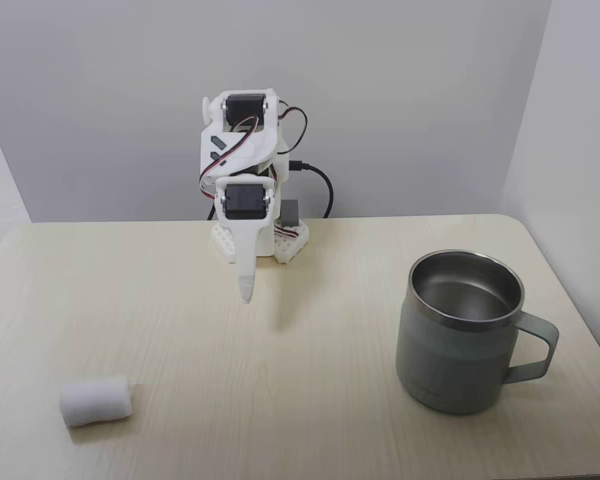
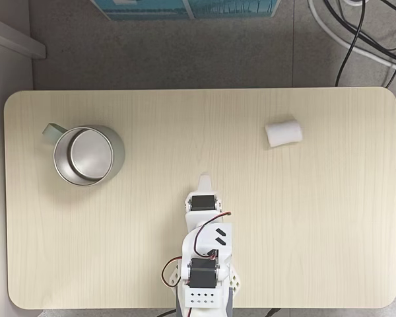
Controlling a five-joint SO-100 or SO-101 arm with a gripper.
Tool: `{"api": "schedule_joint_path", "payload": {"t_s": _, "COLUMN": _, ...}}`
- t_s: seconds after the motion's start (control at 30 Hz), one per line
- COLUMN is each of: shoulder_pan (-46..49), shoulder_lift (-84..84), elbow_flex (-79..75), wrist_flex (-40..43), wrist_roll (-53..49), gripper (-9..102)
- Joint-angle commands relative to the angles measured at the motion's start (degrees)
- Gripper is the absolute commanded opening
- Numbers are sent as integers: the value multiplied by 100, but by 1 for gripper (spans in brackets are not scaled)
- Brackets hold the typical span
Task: Grasp a dressing and put it in the cup.
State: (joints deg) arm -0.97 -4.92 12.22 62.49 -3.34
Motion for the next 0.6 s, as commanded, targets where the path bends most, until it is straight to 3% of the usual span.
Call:
{"api": "schedule_joint_path", "payload": {"t_s": 0.0, "shoulder_pan": 79, "shoulder_lift": 0, "elbow_flex": -35, "wrist_flex": -158, "wrist_roll": -26, "gripper": 0}}
{"api": "schedule_joint_path", "payload": {"t_s": 0.57, "shoulder_pan": 229, "shoulder_lift": 0, "elbow_flex": 483, "wrist_flex": 211, "wrist_roll": -79, "gripper": 0}}
